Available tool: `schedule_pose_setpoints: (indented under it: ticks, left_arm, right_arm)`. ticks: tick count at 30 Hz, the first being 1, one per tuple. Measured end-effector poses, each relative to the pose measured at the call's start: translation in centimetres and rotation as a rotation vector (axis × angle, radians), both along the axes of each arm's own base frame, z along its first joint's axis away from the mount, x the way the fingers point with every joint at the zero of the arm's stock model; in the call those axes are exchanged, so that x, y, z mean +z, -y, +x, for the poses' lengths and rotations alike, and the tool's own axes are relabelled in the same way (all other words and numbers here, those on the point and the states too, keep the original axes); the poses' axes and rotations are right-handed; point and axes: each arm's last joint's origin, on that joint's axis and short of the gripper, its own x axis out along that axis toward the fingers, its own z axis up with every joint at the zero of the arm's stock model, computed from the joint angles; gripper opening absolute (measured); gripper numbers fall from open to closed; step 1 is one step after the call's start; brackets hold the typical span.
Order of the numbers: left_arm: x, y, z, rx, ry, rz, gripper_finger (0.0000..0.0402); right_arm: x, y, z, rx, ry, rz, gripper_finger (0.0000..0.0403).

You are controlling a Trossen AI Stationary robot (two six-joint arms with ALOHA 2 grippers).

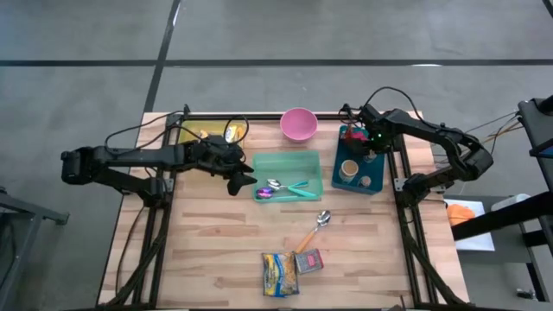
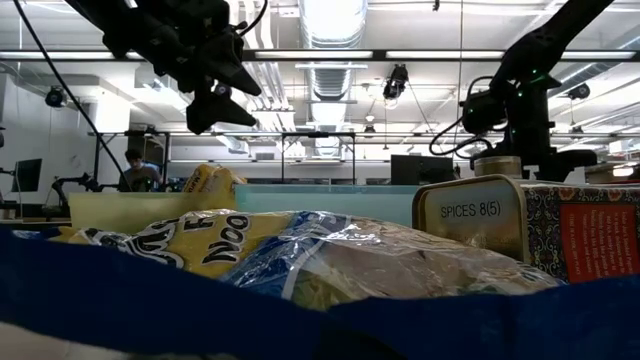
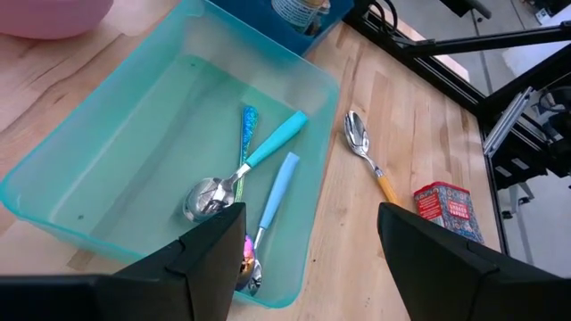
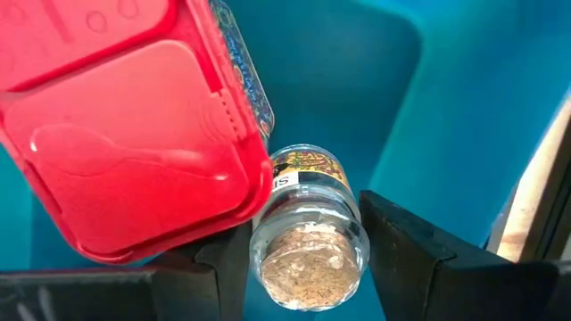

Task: Pick & Place Food Item
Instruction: Put the brown seasoning bottle into the blue bin

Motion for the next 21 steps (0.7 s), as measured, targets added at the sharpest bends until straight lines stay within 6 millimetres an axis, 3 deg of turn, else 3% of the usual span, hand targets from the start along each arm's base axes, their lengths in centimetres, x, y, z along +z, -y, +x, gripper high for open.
schedule_pose_setpoints:
  ticks: [6,12,21]
  left_arm:
    - [0.00,0.00,0.00,0.000,0.000,0.000,0.0263]
    - [0.00,0.00,0.00,0.000,0.000,0.000,0.0263]
    - [-0.01,0.00,0.00,0.000,-0.001,-0.001,0.0263]
  right_arm:
    - [-0.34,0.04,0.09,0.005,-0.012,0.015,0.0173]
    - [-0.63,0.00,0.05,0.004,-0.024,0.030,0.0216]
    - [-0.64,0.04,0.10,0.046,-0.020,0.029,0.0224]
